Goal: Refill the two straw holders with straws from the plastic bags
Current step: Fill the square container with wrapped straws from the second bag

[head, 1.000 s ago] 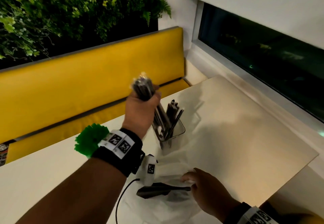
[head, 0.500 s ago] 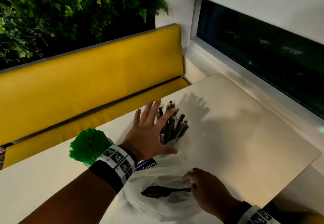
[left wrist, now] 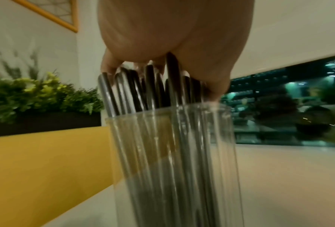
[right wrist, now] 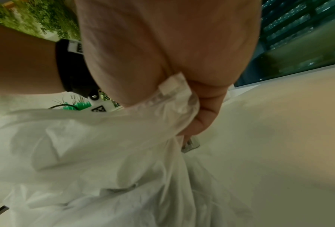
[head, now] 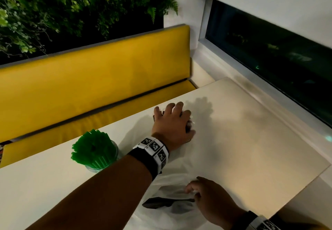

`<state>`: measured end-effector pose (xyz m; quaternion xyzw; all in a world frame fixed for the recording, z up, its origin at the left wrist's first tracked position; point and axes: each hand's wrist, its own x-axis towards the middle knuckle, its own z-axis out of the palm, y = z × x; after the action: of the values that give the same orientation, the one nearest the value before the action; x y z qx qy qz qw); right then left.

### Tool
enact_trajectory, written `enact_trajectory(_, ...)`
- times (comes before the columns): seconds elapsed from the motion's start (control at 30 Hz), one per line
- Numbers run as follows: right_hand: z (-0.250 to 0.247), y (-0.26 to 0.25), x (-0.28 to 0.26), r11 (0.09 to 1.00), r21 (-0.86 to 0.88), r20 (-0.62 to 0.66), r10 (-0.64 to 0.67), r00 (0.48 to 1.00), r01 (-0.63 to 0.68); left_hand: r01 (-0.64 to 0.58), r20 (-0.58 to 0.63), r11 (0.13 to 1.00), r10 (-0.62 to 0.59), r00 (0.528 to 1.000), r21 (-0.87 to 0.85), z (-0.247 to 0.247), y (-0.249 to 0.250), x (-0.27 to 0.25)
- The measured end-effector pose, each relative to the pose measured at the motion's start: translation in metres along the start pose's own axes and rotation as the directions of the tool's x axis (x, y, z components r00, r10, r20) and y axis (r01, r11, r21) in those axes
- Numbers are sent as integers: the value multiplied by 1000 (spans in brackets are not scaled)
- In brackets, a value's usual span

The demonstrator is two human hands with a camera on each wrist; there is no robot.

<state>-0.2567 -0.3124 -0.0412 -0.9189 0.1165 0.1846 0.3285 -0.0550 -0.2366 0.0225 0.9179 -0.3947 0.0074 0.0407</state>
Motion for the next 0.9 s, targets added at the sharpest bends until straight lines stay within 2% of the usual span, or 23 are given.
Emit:
enact_trajectory(0.13, 3, 1, -2, 1000, -7, -2, 4, 1000, -4, 41, -169, 993, -59, 984, -110, 3, -17, 9)
enact_trajectory(0.23, 4, 0, -4, 1000, 4, -8, 11, 1000, -11, 96, -148, 994, -103, 984, -55, 0, -28, 8)
enact_trajectory(0.3, 5, -2, -4, 999, 10, -37, 37, 999, -37, 141, -120, 984, -154, 981, -111, -10, -29, 5)
enact_trajectory(0.33, 6, -3, -4, 999, 8, -55, 49, 997, -48, 150, -143, 975, -174, 974, -161, -20, -28, 1)
enact_trajectory(0.4, 5, -6, -4, 999, -10, -79, 52, 996, -53, 48, -325, 968, -130, 937, -248, -41, -24, -18)
enact_trajectory(0.47, 3, -9, -4, 999, -25, -65, 43, 997, -44, -205, -482, 928, 32, 876, -311, -53, -15, -55)
enact_trajectory(0.5, 3, -10, -3, 999, -31, -55, 33, 998, -35, -316, -478, 893, 136, 868, -320, -53, -7, -79)
enact_trajectory(0.53, 4, -12, -3, 999, -36, -46, 20, 999, -22, -366, -391, 870, 226, 892, -332, -48, 2, -104)
enact_trajectory(0.57, 4, -13, -3, 999, -41, -42, 7, 999, -9, -336, -212, 872, 275, 938, -357, -38, 10, -127)
enact_trajectory(0.6, 5, -14, -4, 999, -46, -44, -4, 999, 2, -236, 24, 894, 265, 964, -381, -25, 16, -146)
enact_trajectory(0.63, 5, -15, -4, 999, -41, -46, -9, 999, 7, -107, 237, 912, 214, 948, -395, -5, 19, -161)
enact_trajectory(0.67, 6, -16, -6, 1000, -26, -45, -16, 999, 15, 36, 398, 913, 141, 906, -405, 16, 21, -171)
enact_trajectory(0.7, 7, -18, -8, 999, -11, -44, -36, 998, 36, 155, 486, 892, 81, 870, -425, 35, 20, -178)
enact_trajectory(0.77, 12, -22, -10, 996, -23, -38, -83, 996, 82, 258, 517, 844, 26, 856, -471, 57, 20, -184)
enact_trajectory(0.9, 18, -24, -14, 997, 13, -65, -78, 995, 79, 111, 508, 927, 94, 856, -358, 73, 30, -183)
